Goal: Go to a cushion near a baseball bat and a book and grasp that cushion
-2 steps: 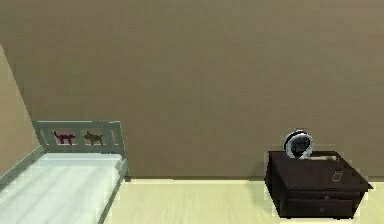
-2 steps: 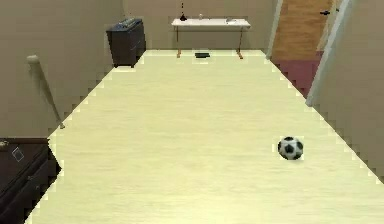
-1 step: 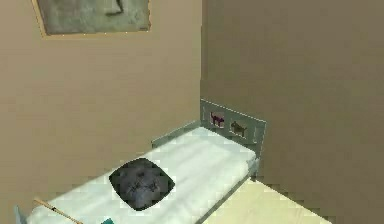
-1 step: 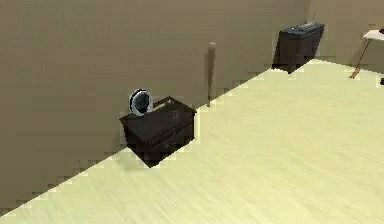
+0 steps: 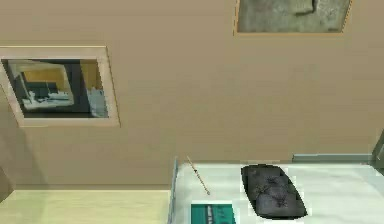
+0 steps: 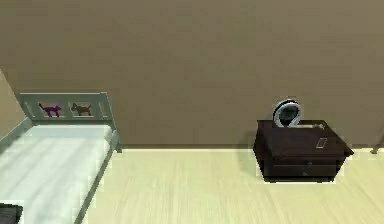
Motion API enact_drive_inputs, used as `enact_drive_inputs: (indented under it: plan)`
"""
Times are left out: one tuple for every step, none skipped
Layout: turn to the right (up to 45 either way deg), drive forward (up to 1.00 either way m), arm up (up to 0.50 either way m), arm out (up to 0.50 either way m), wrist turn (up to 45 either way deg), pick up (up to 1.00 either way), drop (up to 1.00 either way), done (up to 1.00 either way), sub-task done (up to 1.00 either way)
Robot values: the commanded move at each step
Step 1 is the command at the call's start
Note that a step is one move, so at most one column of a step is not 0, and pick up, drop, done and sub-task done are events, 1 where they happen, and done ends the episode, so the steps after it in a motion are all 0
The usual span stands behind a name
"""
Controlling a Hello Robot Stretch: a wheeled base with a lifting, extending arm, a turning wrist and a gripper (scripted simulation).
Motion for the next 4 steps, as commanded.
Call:
enact_drive_inputs:
  plan:
    - [-45.0, 0.0, 0.0, 0.0, 0.0, 0.0, 0.0, 0.0, 0.0]
    - [-18.0, 0.0, 0.0, 0.0, 0.0, 0.0, 0.0, 0.0, 0.0]
    - [45.0, 0.0, 0.0, 0.0, 0.0, 0.0, 0.0, 0.0, 0.0]
    - [45.0, 0.0, 0.0, 0.0, 0.0, 0.0, 0.0, 0.0, 0.0]
